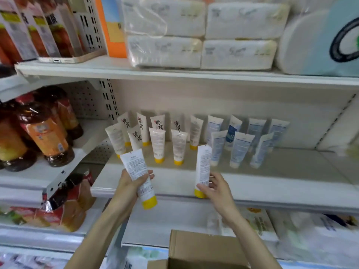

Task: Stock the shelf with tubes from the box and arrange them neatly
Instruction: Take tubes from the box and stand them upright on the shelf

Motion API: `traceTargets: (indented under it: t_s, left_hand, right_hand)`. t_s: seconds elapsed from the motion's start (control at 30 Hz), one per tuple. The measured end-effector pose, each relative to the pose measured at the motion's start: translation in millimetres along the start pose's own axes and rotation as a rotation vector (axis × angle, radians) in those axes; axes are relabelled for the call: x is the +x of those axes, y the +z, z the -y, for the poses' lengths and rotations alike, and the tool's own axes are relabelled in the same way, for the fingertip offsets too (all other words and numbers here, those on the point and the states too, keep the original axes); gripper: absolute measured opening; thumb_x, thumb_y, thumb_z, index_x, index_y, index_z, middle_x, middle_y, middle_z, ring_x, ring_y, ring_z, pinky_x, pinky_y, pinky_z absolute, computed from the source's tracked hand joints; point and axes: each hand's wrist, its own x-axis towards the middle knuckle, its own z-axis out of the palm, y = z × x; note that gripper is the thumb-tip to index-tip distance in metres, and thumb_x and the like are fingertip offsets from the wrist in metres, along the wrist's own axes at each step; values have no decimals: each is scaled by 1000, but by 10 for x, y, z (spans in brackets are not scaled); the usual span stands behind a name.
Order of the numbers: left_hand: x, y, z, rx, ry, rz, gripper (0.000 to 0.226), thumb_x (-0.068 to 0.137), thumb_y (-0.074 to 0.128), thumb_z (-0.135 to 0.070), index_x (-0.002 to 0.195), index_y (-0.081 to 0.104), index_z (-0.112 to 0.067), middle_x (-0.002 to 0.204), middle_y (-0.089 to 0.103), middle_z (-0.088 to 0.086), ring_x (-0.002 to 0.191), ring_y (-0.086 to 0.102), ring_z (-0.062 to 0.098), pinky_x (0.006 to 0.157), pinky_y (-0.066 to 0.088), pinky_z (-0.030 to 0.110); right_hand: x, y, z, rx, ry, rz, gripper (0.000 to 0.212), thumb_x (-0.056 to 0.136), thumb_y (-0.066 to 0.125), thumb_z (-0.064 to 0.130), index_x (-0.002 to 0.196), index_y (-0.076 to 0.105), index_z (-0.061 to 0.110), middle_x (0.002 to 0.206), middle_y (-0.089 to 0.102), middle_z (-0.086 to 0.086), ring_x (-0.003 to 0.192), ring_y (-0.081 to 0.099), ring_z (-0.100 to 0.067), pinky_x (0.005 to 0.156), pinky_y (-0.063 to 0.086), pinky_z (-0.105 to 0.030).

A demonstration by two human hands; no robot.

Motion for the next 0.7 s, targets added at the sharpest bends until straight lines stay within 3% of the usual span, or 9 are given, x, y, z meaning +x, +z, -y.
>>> traceTargets:
  t_s: [0.13, 0.2, 0.27, 0.37, 0.5, 0.57, 0.63, 0.7]
  left_hand:
    - [286, -163, 48, 150, 129, -3, 30, 90, 52, 3, 115, 51, -15, 99, 60, 6, 83, 63, 8, 61, 52, 12]
    - [410, -191, 99, 231, 164, 1, 37, 91, 52, 2, 125, 49, -11, 108, 61, 3, 93, 61, 8, 69, 50, 10]
    - [536, -210, 164, 275, 166, 0, 41, 90, 54, 3, 128, 48, -8, 112, 61, 4, 99, 60, 15, 71, 49, 11]
    - [691, -230, 244, 313, 168, 16, 41, 88, 57, 5, 125, 48, -8, 109, 61, 4, 94, 59, 13, 68, 50, 10]
    - [793, -278, 261, 403, 170, 68, 37, 85, 63, -1, 118, 53, -16, 104, 65, -4, 97, 61, 15, 70, 51, 15]
    - [793, -322, 263, 450, 160, 68, 39, 85, 65, -3, 120, 54, -15, 107, 65, -2, 98, 61, 12, 75, 48, 15]
    - [780, -373, 261, 479, 152, 55, 41, 84, 66, -5, 122, 55, -12, 108, 65, -1, 96, 61, 8, 75, 47, 12]
    - [763, -418, 259, 535, 154, 43, 39, 82, 69, -4, 119, 58, -9, 105, 66, 2, 90, 62, 2, 72, 46, 9]
  right_hand:
    - [357, 223, -84, -76, -18, -135, 39, 82, 68, 1, 112, 46, 14, 101, 59, 8, 89, 59, -1, 68, 47, -7]
    - [474, 325, -146, -121, -31, -153, 38, 83, 67, 1, 109, 43, 15, 98, 58, 9, 86, 57, 4, 69, 46, -7]
    - [580, 395, -230, -155, -40, -161, 38, 84, 66, 2, 109, 41, 16, 103, 60, 4, 89, 59, -6, 74, 45, -11]
    - [723, 437, -289, -196, -34, -189, 37, 84, 66, 5, 112, 41, 12, 109, 61, -2, 96, 60, -16, 81, 48, -23]
    - [906, 457, -277, -291, -45, -171, 36, 87, 62, 7, 116, 40, 5, 110, 61, -5, 97, 58, -18, 73, 39, -16]
    - [976, 493, -281, -366, -74, -212, 34, 88, 60, 7, 115, 40, 5, 108, 62, -8, 94, 59, -24, 71, 38, -20]
    - [1021, 542, -314, -410, -84, -267, 29, 90, 58, 9, 113, 41, 10, 106, 63, -8, 91, 60, -26, 69, 39, -23]
    - [1050, 584, -334, -287, -50, -301, 22, 92, 54, 9, 110, 45, 18, 107, 62, -3, 92, 58, -21, 69, 41, -20]
